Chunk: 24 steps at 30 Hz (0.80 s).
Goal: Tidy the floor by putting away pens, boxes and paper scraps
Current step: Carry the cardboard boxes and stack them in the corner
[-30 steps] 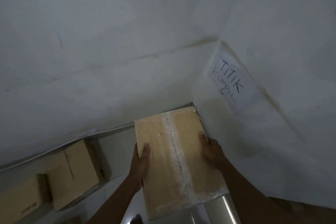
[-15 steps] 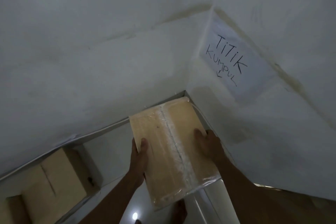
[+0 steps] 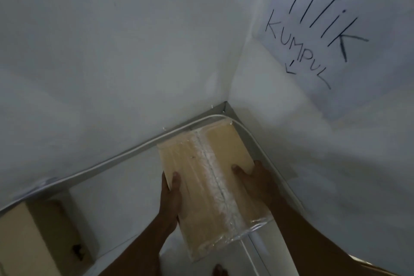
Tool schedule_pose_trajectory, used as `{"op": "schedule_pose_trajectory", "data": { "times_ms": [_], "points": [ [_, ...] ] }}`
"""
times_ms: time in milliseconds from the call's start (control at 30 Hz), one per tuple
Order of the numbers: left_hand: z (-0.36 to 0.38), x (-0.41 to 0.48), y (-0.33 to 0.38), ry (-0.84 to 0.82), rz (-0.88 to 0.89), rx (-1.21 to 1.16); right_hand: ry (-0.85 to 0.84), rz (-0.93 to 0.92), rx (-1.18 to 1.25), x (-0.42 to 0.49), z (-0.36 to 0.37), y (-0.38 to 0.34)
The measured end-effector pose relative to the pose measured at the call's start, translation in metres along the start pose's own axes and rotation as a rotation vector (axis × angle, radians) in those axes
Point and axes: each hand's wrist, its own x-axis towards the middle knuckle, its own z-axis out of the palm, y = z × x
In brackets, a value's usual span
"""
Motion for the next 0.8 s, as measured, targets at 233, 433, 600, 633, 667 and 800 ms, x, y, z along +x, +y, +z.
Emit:
{"op": "schedule_pose_trajectory", "data": {
  "times_ms": [233,433,600,633,667,800],
  "points": [
    [0.009,0.072,-0.03,-0.05,0.012,0.0,0.018,-0.018,0.089,0.069,0.051,0.02],
    [0.019,0.111,-0.059,-0.065,0.002,-0.019,0.054,-0.029,0.025,0.095,0.08,0.033],
    [0.025,0.14,-0.087,-0.054,-0.072,-0.074,0.016,-0.017,-0.154,0.111,0.099,0.048],
    [0.025,0.146,-0.092,-0.076,-0.07,-0.078,-0.003,-0.011,-0.164,0.115,0.103,0.054],
    [0.024,0.15,-0.096,-0.101,-0.047,-0.083,-0.021,-0.006,-0.171,0.119,0.107,0.06],
    [0.025,0.162,-0.104,-0.084,0.051,-0.082,0.052,0.139,-0.121,0.121,0.123,0.071]
  ]
}}
